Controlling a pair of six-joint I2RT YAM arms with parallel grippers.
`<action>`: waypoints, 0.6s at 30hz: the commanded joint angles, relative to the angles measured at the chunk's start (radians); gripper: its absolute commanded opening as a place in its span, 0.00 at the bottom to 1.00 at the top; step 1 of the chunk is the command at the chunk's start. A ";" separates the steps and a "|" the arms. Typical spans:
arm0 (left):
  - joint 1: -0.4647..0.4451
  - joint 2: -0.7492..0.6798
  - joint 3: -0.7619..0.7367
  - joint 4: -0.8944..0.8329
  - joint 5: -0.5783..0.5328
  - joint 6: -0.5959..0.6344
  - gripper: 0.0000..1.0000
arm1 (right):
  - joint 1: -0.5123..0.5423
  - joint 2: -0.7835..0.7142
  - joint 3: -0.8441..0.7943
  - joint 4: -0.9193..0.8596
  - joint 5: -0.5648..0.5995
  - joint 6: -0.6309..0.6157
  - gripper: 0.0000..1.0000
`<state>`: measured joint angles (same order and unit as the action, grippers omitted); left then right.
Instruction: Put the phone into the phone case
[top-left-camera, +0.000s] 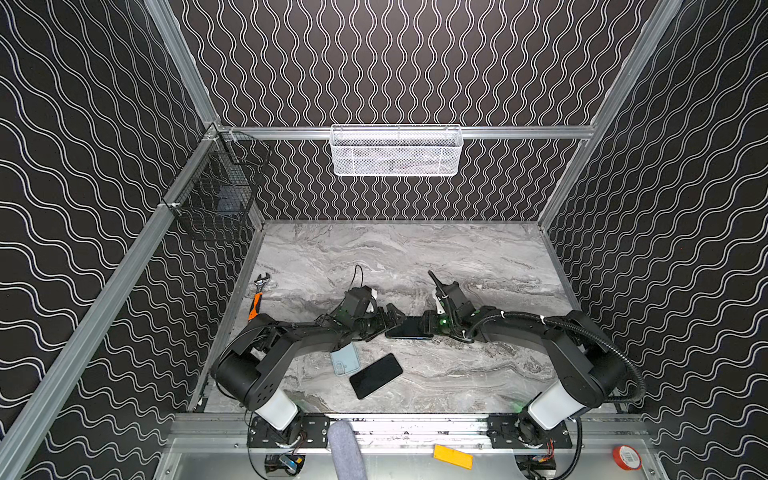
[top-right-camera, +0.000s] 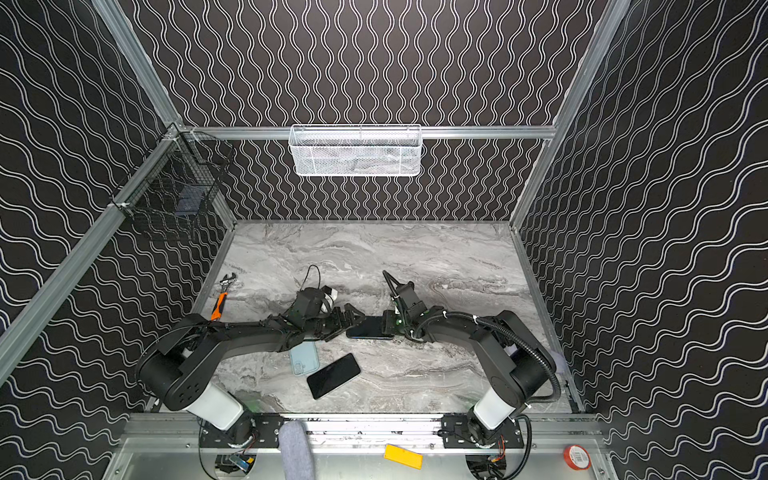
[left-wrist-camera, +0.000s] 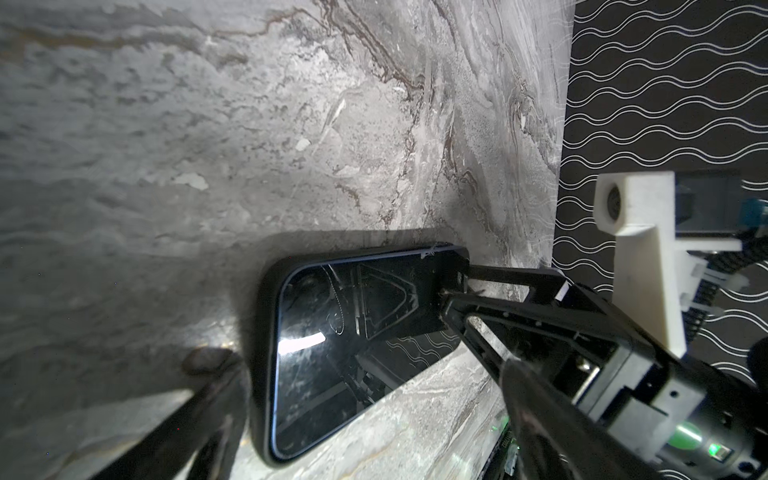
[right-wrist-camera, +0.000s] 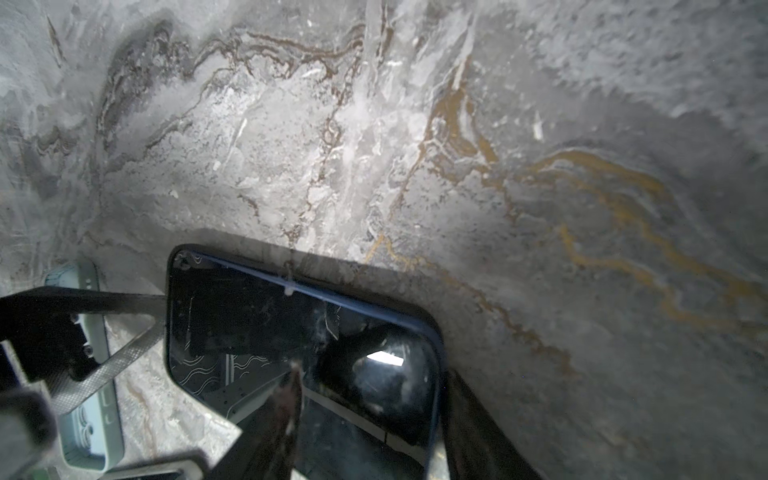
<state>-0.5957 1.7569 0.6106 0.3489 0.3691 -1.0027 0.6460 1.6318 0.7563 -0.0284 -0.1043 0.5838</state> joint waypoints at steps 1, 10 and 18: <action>0.001 0.014 -0.011 -0.004 0.011 -0.024 0.98 | 0.011 0.022 -0.014 -0.097 -0.014 0.004 0.55; 0.002 0.019 -0.057 0.127 0.021 -0.061 0.98 | 0.035 0.069 -0.036 -0.051 -0.031 0.040 0.54; 0.001 -0.004 -0.077 0.138 0.017 -0.065 0.97 | 0.038 0.047 -0.042 -0.064 -0.002 0.046 0.54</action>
<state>-0.5949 1.7596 0.5350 0.5163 0.3809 -1.0561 0.6796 1.6680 0.7292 0.1112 -0.0906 0.5991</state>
